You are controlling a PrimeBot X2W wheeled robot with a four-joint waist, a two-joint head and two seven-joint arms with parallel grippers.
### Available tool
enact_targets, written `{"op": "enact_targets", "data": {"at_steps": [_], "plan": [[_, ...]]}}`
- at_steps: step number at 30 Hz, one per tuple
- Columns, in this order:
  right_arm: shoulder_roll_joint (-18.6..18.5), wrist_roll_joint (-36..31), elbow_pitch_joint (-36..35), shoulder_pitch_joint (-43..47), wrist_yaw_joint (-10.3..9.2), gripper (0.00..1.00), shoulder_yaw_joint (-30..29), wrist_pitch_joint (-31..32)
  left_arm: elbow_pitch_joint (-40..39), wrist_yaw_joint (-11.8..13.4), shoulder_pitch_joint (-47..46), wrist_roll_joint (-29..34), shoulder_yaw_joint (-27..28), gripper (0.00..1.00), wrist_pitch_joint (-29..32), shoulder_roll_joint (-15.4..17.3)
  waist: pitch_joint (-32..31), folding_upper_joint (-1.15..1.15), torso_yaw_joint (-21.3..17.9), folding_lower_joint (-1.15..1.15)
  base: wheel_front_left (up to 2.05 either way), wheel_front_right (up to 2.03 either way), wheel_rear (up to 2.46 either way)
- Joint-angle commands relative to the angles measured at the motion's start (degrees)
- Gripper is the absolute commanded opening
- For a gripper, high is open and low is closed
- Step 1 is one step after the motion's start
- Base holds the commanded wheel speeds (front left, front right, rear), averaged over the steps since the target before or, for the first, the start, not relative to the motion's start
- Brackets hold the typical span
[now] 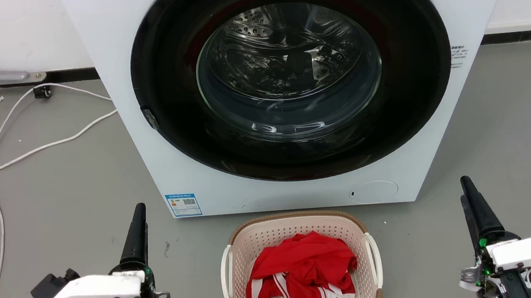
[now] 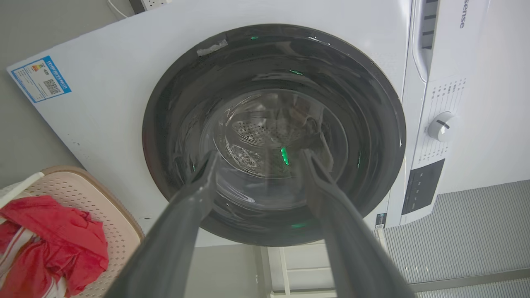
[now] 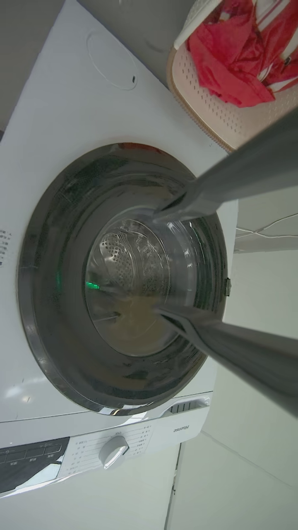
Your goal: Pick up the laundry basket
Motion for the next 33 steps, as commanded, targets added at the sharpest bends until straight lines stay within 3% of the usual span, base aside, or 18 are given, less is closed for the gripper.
{"op": "enact_targets", "data": {"at_steps": [1,13,33], "plan": [[-0.06,-3.57,-1.63,-0.69,0.0,1.0,0.16,-0.63,-1.65,-0.04,-1.87,2.8,-0.26,1.0,-0.6,0.19,0.01,0.0,0.03,0.0,0.0,0.0,0.0],[0.02,-23.76,-4.23,0.2,0.01,1.0,0.0,-3.14,-3.02,-0.05,-2.41,19.9,-3.06,1.0,-3.19,1.03,0.02,0.0,0.13,0.0,0.0,0.0,0.0],[0.16,-44.52,-7.76,1.32,0.01,1.0,0.87,-3.59,-4.48,0.63,-2.87,41.46,-4.83,1.0,-6.85,2.19,0.09,0.0,0.3,0.0,0.0,0.0,0.0]]}}
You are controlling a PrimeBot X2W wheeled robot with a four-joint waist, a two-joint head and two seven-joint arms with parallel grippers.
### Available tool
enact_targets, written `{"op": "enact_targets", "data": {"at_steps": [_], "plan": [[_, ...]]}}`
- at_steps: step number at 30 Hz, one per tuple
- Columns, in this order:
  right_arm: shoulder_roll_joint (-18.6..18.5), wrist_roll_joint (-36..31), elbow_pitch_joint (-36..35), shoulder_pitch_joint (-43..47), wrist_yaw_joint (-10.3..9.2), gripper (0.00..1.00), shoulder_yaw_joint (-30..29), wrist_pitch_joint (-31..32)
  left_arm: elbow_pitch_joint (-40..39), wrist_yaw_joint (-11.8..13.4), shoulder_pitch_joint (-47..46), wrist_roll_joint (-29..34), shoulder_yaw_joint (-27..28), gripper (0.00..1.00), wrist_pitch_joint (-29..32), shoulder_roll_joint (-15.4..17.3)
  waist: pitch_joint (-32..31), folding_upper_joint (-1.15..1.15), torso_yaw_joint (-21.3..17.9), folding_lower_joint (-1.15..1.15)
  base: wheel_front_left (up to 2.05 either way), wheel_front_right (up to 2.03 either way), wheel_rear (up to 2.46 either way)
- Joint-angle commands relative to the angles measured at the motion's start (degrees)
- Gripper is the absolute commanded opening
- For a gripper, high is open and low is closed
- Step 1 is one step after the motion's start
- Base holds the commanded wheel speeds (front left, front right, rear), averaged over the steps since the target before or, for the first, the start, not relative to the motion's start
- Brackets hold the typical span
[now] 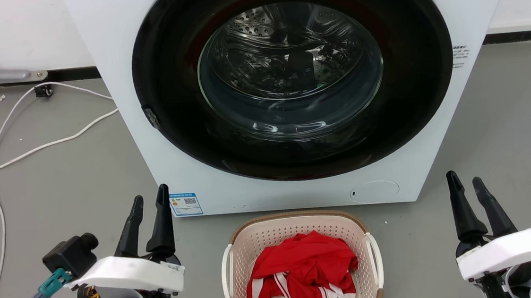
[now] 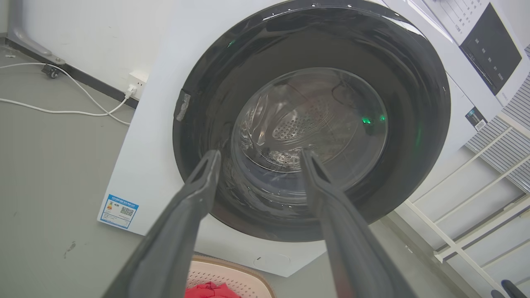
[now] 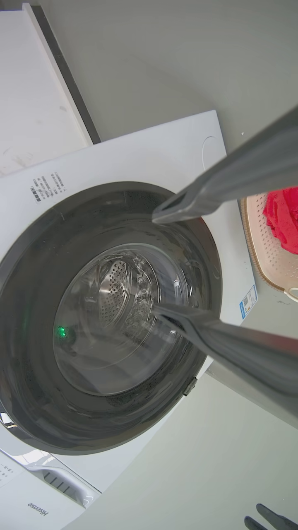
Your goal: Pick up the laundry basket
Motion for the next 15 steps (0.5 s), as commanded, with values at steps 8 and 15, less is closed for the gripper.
{"op": "enact_targets", "data": {"at_steps": [8,15], "plan": [[0.11,-9.11,-2.15,0.61,0.01,1.0,-0.91,0.26,0.01,0.74,-1.45,8.79,-1.93,1.0,-1.86,1.23,-0.11,0.0,0.03,0.0,0.0,0.0,0.0],[0.15,-13.55,-2.84,1.37,0.01,1.0,-1.45,0.71,0.76,1.24,-1.74,13.1,-2.68,1.0,-2.87,1.47,-0.14,0.0,0.01,0.0,0.0,0.0,0.0]]}}
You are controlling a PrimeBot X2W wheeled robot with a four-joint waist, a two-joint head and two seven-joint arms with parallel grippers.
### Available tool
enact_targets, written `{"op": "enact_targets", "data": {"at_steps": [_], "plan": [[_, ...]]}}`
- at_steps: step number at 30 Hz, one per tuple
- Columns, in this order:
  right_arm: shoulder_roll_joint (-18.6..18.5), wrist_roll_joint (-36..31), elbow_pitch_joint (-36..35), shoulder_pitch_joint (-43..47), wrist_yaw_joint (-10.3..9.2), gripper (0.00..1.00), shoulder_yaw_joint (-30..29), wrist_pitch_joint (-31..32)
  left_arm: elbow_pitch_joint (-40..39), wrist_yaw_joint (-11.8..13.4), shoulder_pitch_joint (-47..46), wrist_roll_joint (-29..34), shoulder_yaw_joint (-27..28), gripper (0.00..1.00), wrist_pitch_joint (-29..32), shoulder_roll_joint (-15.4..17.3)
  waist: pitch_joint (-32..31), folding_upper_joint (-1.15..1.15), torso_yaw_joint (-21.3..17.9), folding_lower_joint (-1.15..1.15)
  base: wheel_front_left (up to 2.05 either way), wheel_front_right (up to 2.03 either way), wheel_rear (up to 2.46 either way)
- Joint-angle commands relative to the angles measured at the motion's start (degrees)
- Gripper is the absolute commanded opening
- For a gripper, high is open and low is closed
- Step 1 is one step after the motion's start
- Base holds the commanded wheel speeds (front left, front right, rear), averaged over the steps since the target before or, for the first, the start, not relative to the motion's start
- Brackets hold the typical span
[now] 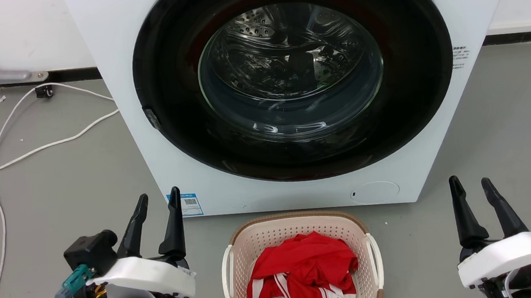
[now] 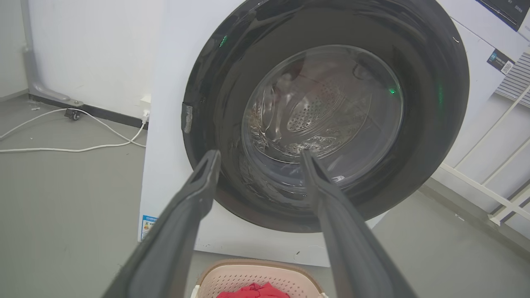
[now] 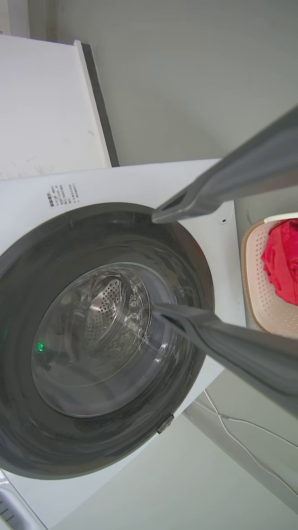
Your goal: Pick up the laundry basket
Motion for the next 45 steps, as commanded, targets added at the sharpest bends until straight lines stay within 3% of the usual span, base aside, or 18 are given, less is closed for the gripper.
{"op": "enact_targets", "data": {"at_steps": [1,45], "plan": [[0.12,-1.52,-0.95,0.22,0.0,1.0,-0.17,-0.03,-0.34,0.06,-1.42,1.4,-0.12,1.0,-0.44,0.39,0.01,0.0,-0.02,0.0,0.0,0.0,0.0],[0.34,-22.0,-1.16,2.17,-0.01,1.0,-0.42,-2.81,3.36,1.6,-1.91,21.03,-1.35,1.0,-5.62,0.0,-0.2,0.0,0.16,0.0,0.0,0.0,0.0]]}}
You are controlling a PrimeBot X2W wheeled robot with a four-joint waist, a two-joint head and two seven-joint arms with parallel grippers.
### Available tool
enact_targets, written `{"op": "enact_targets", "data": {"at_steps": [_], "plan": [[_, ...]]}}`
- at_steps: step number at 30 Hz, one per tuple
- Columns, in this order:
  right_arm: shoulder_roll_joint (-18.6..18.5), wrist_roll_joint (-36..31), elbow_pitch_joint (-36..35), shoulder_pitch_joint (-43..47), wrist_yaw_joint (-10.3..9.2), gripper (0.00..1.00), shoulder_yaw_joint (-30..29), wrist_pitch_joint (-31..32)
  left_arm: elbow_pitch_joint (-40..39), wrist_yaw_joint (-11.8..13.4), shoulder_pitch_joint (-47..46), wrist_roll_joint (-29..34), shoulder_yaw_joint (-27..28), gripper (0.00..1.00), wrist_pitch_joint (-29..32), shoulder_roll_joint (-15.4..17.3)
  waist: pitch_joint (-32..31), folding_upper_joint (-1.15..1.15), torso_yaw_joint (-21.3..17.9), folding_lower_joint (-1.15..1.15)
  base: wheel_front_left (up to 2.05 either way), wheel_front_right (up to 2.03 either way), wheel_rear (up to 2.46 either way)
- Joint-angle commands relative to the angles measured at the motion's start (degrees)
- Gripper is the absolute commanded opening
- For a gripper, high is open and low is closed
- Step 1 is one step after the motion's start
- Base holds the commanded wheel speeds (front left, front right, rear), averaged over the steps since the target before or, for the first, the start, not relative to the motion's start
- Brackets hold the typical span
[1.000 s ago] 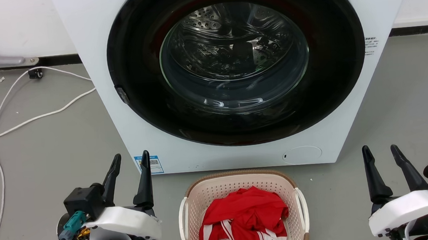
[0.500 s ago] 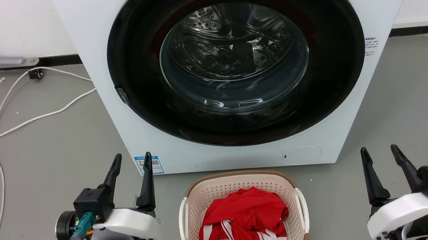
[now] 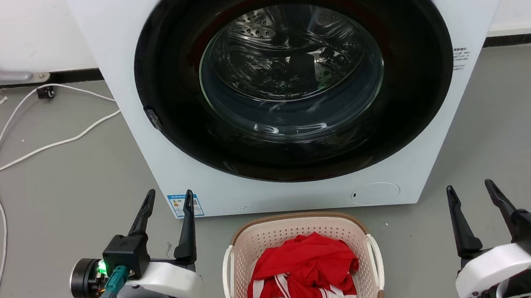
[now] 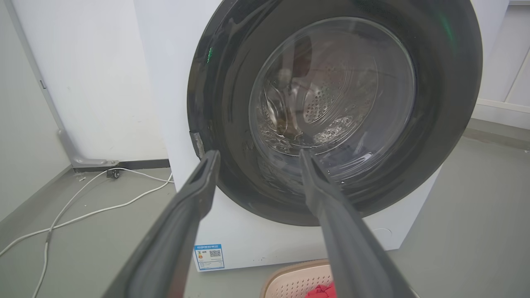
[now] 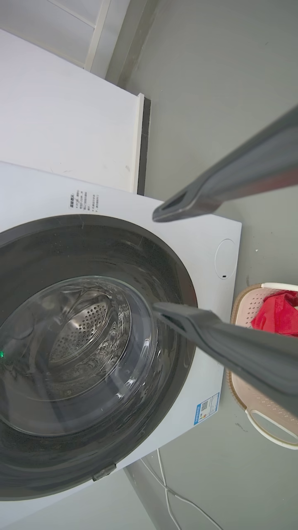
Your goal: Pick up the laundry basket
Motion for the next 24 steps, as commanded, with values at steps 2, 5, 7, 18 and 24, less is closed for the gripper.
{"op": "enact_targets", "data": {"at_steps": [2,5,7,18,24], "plan": [[0.23,-1.59,0.06,0.52,-0.02,1.0,0.06,-0.58,0.09,0.0,-0.77,1.58,0.1,1.0,-0.62,-0.25,-0.11,0.0,-0.02,0.0,0.0,0.0,0.0],[0.24,-2.03,0.12,0.45,-0.02,1.0,0.11,-0.79,0.34,-0.03,-0.7,2.22,0.16,1.0,-0.81,-0.35,-0.18,0.0,-0.05,0.0,0.0,0.0,0.0],[0.25,-2.69,0.19,0.46,-0.02,1.0,0.12,-1.07,0.38,-0.03,-0.88,2.95,0.17,1.0,-0.98,-0.39,-0.21,0.0,-0.01,0.0,0.0,0.0,0.0],[0.26,-2.59,1.05,-0.42,-0.03,1.0,0.69,-1.28,1.41,-0.27,-1.18,3.44,0.84,1.0,-1.26,-0.75,-0.18,0.0,-0.16,0.0,0.0,0.0,0.0],[0.26,-2.33,1.4,-0.78,-0.03,1.0,0.77,-1.44,1.58,-0.29,-1.11,3.48,1.23,1.0,-1.26,-0.83,0.14,0.0,-0.37,0.0,0.0,0.0,0.0]]}}
